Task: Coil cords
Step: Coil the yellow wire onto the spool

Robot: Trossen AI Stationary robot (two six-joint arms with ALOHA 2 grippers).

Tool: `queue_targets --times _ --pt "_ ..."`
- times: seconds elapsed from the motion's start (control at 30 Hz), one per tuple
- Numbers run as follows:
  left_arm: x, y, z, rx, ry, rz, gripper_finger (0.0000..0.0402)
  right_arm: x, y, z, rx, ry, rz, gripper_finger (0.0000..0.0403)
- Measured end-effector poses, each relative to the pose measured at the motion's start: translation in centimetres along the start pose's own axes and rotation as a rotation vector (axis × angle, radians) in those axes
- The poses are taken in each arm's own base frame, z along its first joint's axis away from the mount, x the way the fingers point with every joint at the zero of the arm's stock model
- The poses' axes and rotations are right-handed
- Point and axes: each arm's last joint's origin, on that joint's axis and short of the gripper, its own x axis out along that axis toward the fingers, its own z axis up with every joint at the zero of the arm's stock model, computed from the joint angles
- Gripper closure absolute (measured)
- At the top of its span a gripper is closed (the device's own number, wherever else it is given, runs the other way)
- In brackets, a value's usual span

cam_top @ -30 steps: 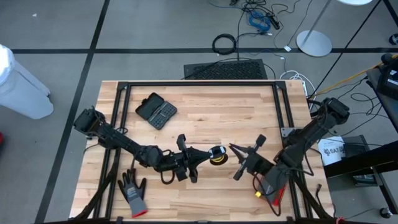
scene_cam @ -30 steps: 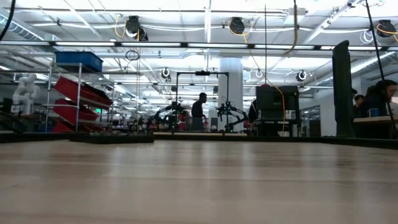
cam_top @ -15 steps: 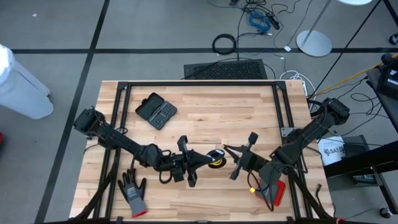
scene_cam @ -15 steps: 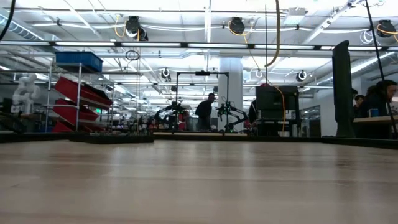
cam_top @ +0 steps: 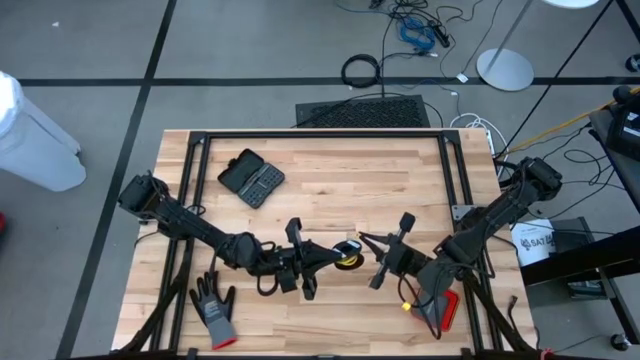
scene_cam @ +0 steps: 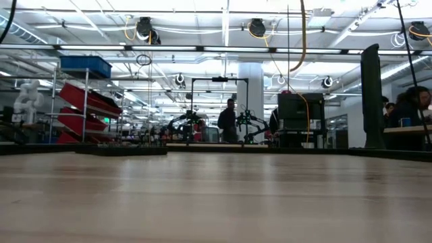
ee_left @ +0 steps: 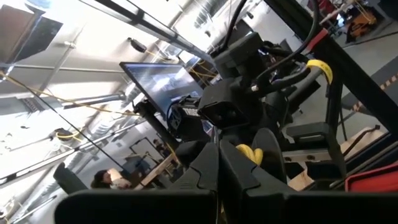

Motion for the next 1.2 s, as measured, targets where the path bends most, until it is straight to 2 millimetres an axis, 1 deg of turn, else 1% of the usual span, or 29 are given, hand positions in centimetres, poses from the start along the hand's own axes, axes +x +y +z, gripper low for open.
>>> queue_targets --times 0.2,0.4,0.67,0.87,1.07,1.2 --pt "0.0 0.1 -0.2 0.032 0.056 0.033 0.0400 -0.9 0.2 0.3 -0.022 -0.016 -0.036 0.0403" --pt "0.0 0.1 -0.1 0.028 0.046 0.029 0.0400 -1.5 0.4 0.3 -0.059 -0.019 -0.040 0.0400" --pt "0.0 0.0 -0.1 0.025 0.033 0.024 0.0400 -1.5 0.4 0.1 -0.074 -0.015 -0.042 0.0365" --pt "-0.2 0.1 0.5 0.016 0.011 0.021 0.0400 -1.5 0.4 -0.6 -0.083 0.010 -0.043 0.0340" --pt "-0.6 0.7 1.3 0.004 -0.010 0.025 0.0400 -1.6 0.4 -0.7 -0.083 0.012 -0.039 0.0334" --pt "-0.6 0.5 1.3 0.011 -0.001 0.012 0.0400 -2.6 0.5 -0.2 -0.090 -0.009 -0.004 0.0333"
